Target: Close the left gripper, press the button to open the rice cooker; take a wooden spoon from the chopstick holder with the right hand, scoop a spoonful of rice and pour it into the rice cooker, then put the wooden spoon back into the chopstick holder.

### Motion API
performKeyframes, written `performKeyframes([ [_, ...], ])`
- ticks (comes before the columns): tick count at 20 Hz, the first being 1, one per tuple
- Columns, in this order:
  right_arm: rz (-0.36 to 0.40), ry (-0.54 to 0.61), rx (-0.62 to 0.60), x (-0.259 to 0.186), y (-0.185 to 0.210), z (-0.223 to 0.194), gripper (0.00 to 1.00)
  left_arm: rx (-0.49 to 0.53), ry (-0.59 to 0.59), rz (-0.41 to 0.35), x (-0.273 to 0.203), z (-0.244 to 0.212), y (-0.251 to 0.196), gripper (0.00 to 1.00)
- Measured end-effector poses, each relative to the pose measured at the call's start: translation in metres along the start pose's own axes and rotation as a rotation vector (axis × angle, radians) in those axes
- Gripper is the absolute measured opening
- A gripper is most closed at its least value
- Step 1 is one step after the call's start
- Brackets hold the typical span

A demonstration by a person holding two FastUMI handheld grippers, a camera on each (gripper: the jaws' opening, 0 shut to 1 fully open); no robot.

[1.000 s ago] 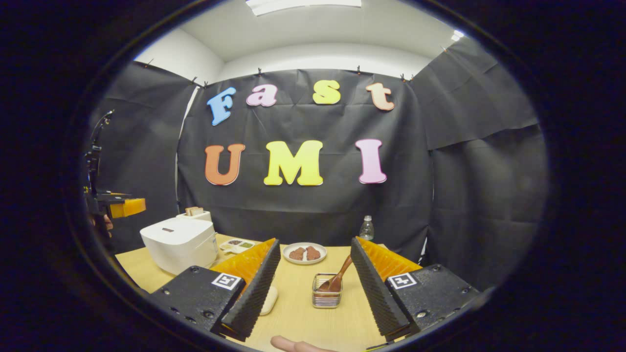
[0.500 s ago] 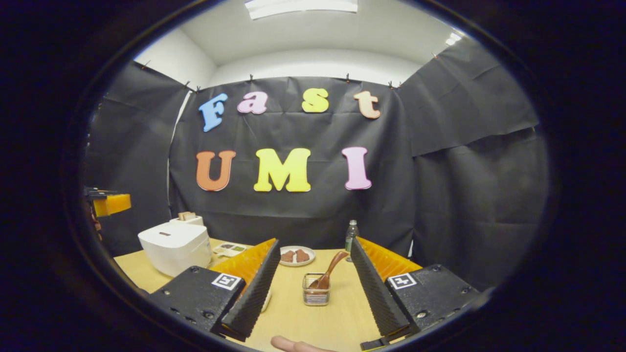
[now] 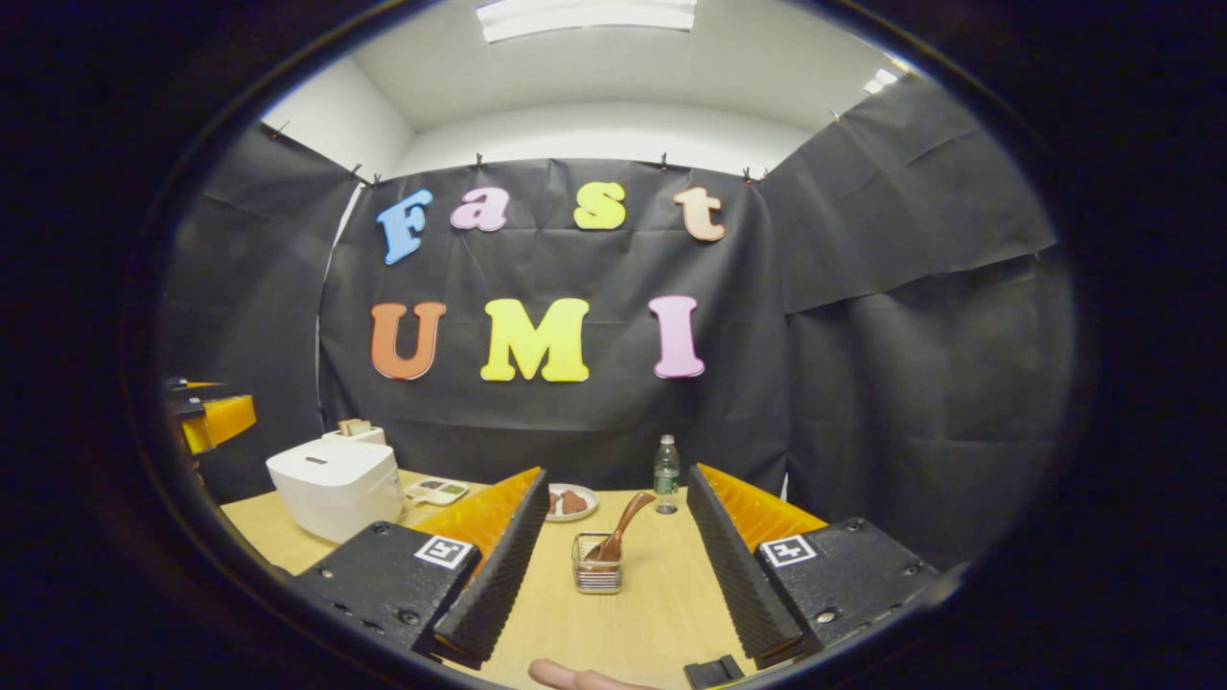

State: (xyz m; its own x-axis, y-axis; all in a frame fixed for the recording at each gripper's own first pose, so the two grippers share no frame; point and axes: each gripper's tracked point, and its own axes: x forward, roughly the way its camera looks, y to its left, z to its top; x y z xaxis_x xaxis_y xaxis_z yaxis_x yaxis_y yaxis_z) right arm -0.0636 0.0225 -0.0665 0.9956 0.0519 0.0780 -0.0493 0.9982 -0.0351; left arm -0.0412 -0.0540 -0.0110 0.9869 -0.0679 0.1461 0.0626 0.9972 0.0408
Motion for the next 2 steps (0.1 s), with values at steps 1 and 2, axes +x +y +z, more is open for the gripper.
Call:
performKeyframes([
  [1,0.003,-0.005,-0.004,-0.0013,0.0007,0.0024,0.94,0.002,-0.016,0.010,-0.0014,0.0048,0.0030,0.95],
  [2,0.005,-0.009,-0.005,-0.0017,0.0003,0.0031,0.94,0.003,-0.033,0.017,-0.0016,0.0090,0.0063,0.95],
])
